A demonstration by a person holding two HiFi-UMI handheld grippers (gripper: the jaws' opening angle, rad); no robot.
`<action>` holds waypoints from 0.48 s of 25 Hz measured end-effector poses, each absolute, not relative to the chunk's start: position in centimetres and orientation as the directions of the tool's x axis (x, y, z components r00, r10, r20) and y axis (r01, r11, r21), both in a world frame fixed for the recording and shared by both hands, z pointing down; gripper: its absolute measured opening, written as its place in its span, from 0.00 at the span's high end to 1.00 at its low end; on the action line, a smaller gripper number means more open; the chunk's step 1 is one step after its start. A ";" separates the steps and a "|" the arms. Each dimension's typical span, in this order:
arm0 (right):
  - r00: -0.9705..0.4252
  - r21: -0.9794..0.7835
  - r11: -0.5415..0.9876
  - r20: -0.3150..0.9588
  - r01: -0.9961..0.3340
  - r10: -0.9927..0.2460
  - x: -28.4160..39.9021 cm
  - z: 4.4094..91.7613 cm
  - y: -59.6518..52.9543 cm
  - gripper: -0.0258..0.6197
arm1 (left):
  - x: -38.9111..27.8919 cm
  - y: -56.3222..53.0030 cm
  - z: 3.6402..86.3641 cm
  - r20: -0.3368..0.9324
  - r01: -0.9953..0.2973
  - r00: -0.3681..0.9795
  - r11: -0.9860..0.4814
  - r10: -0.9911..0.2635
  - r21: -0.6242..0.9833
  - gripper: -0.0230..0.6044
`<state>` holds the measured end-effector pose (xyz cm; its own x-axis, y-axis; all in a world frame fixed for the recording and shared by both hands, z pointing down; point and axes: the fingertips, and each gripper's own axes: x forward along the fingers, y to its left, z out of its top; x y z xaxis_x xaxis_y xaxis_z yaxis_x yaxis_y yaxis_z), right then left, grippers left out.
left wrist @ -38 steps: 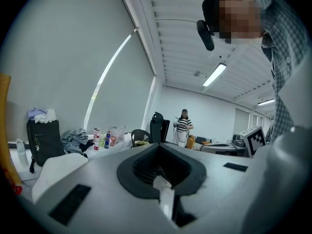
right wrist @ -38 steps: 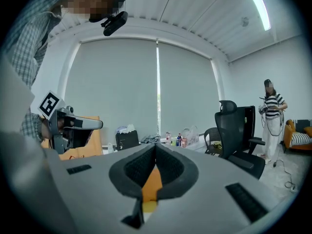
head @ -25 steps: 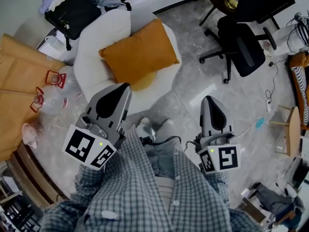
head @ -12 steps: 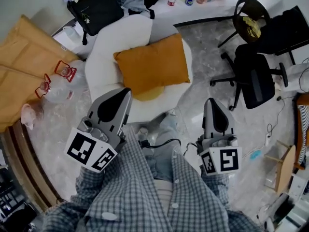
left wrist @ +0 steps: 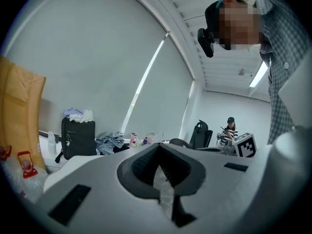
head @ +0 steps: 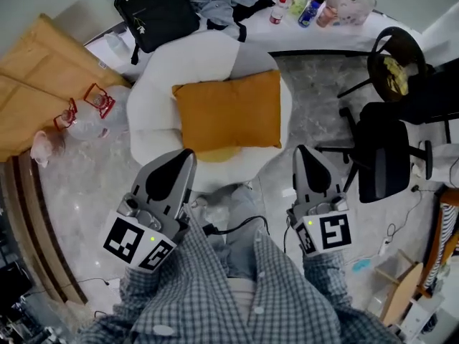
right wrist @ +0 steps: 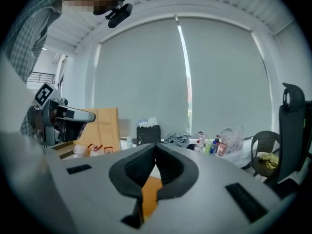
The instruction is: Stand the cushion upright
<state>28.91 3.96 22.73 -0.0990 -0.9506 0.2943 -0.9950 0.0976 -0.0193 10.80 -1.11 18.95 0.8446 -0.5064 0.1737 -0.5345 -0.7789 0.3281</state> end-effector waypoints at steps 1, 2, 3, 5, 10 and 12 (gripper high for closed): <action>-0.132 -0.025 0.131 0.298 -0.991 -0.945 29.1 23.1 3.1 0.95 | 11.1 -1.3 19.2 0.180 -0.556 0.830 -0.763 -0.527 0.329 0.95; -0.166 -0.032 0.164 0.300 -0.986 -0.939 29.2 23.5 2.3 0.95 | 11.4 -1.4 19.4 0.186 -0.578 0.815 -0.746 -0.549 0.331 0.95; -0.200 -0.040 0.197 0.303 -0.980 -0.932 29.3 23.9 1.5 0.95 | 11.6 -1.6 19.7 0.192 -0.600 0.799 -0.728 -0.570 0.333 0.95; -0.270 -0.051 0.268 0.313 -0.962 -0.911 29.1 24.9 0.3 0.95 | 11.7 -1.8 20.4 0.206 -0.642 0.763 -0.687 -0.612 0.339 0.95; -0.390 -0.074 0.390 0.348 -0.918 -0.852 28.2 27.8 -2.3 0.95 | 10.4 -2.0 23.3 0.279 -0.729 0.683 -0.607 -0.675 0.316 0.95; -0.419 -0.090 0.417 0.369 -0.905 -0.830 27.8 29.4 -3.1 0.95 | 9.7 -2.1 24.6 0.303 -0.750 0.660 -0.583 -0.687 0.311 0.95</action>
<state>27.79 -3.07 29.39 -0.4187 -0.8295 0.3695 -0.9046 0.4166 -0.0898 9.67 -2.13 24.64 0.6601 -0.6872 0.3033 -0.7503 -0.5833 0.3112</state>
